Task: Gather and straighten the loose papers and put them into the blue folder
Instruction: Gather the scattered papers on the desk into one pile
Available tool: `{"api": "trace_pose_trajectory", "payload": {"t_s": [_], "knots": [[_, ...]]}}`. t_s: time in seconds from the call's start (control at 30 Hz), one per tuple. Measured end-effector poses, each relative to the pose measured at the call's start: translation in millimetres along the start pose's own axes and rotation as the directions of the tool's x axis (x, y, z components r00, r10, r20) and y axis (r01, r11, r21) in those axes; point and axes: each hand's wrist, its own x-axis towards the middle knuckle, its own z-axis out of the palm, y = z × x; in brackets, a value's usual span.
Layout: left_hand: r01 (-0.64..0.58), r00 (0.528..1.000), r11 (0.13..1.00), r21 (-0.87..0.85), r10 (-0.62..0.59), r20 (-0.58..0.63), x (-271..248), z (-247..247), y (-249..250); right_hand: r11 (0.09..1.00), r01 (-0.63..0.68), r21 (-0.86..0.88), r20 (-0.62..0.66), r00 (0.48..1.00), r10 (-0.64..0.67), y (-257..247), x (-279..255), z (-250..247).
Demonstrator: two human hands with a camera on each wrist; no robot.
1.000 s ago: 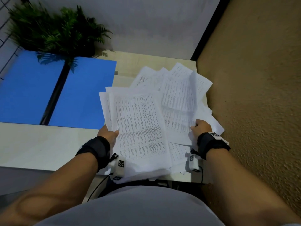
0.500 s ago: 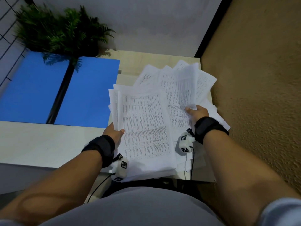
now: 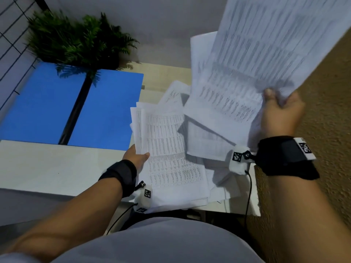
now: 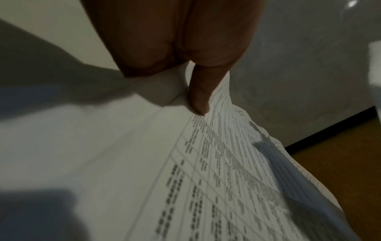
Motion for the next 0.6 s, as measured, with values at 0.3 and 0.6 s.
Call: {"api": "trace_pose_trajectory", "payload": {"t_s": [0.3, 0.6], "knots": [[0.036, 0.999, 0.999, 0.033, -0.035, -0.035, -2.4, 4.8, 0.3, 0.851, -0.339, -0.400, 0.198, 0.875, 0.442, 141.0, -76.0, 27.8], [-0.008, 0.999, 0.999, 0.052, 0.010, -0.047, -2.6, 11.5, -9.4, 0.612, -0.149, -0.777, 0.286, 0.782, 0.554, 162.8, -64.2, -6.2]]}}
